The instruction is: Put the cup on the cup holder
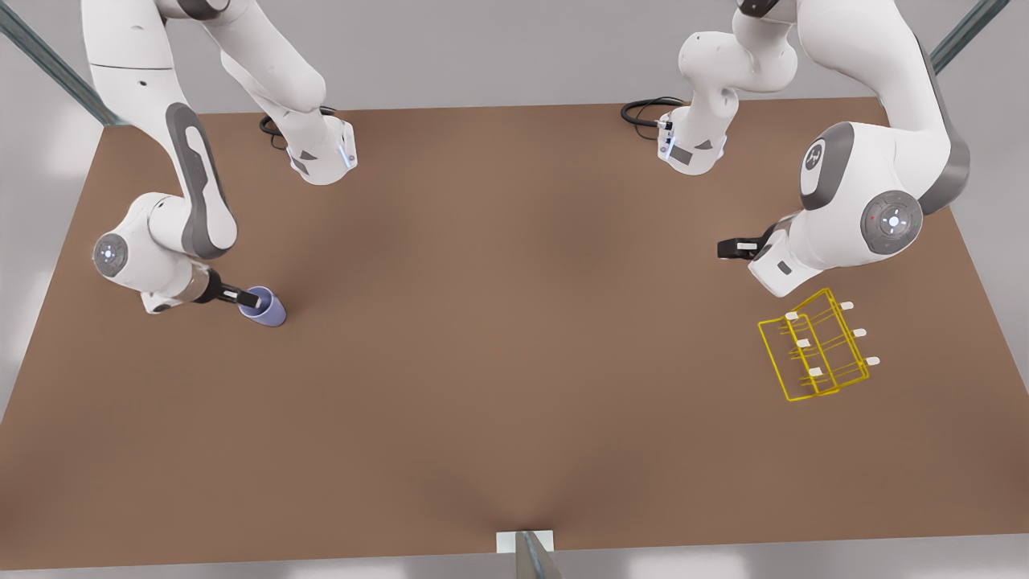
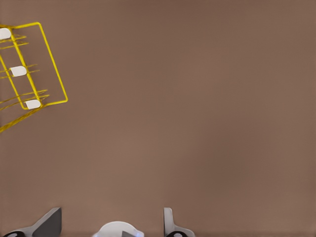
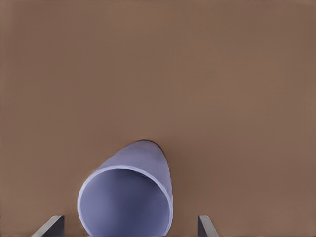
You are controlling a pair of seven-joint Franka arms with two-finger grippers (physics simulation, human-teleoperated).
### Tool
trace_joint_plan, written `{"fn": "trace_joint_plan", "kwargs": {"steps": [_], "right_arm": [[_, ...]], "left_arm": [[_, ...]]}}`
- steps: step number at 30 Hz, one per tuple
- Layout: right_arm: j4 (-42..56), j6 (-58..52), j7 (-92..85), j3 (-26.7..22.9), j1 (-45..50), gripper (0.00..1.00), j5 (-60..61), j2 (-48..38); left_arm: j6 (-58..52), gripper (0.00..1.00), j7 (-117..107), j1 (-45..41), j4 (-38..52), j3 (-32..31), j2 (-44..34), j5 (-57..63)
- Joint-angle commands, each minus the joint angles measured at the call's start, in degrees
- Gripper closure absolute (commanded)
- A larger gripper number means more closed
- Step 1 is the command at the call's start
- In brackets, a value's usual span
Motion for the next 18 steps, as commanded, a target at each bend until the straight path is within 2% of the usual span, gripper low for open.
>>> {"fn": "trace_joint_plan", "kwargs": {"steps": [1,11,17,18], "right_arm": [[0.18,3.96,-9.62,0.17,2.16,0.00,-1.18,0.04],[-0.26,7.48,-8.92,-0.18,3.12,0.00,-1.36,5.40],[-1.22,6.51,-7.95,0.00,3.65,0.00,-1.45,4.79],[-1.22,6.51,-7.95,0.00,3.65,0.14,-1.45,4.96]], "left_arm": [[-0.19,0.00,-0.18,0.00,0.02,0.01,-0.09,0.05],[-0.54,0.00,-0.18,0.00,0.02,-0.08,0.08,0.06],[-0.45,0.00,-0.18,0.00,0.02,0.01,0.34,-0.12],[-0.45,0.00,-0.18,0.00,0.02,0.01,0.35,-0.12]]}}
